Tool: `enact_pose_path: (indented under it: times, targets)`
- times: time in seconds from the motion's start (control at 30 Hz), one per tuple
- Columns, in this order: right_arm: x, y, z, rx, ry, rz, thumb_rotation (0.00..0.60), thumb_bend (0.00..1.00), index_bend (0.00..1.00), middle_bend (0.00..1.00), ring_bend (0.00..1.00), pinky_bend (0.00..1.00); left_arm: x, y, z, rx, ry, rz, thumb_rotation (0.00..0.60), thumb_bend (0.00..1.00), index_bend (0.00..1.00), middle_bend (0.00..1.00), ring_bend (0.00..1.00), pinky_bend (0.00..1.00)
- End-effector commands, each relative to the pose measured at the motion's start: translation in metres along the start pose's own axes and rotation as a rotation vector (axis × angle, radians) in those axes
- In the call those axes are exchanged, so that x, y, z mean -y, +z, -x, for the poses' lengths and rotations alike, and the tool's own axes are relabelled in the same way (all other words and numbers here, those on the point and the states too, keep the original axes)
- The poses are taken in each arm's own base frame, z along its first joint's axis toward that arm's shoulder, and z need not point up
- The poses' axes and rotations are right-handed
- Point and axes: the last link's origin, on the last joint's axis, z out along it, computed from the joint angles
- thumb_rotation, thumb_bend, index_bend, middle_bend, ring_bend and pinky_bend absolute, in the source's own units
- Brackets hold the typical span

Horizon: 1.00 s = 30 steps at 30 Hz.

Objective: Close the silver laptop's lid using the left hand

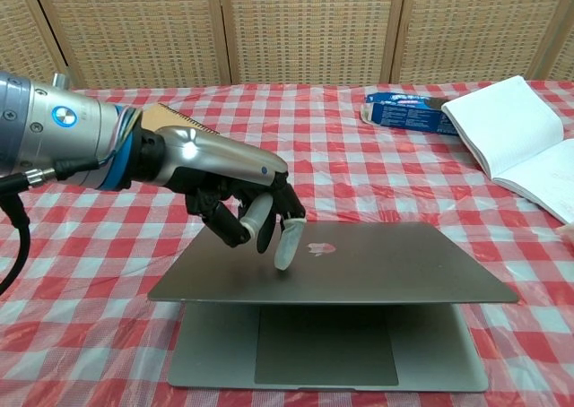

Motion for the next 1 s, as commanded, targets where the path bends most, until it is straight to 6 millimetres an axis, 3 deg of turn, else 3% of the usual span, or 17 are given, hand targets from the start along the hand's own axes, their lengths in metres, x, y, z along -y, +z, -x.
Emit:
enact_pose_path:
  times: [0.03, 1.0]
  targets:
    - [0.0, 0.0, 0.0, 0.0, 0.001, 0.001, 0.6, 0.63, 0.0, 0.0, 0.0, 0.0, 0.002, 0.002, 0.005, 0.008, -0.009, -0.001, 0.6, 1.0, 0.52, 0.4, 0.39, 0.46]
    - [-0.001, 0.0, -0.002, -0.009, 0.006, 0.004, 0.6, 0.63, 0.0, 0.0, 0.0, 0.0, 0.017, 0.018, 0.041, 0.106, 0.007, -0.023, 0.6, 1.0, 0.51, 0.4, 0.39, 0.45]
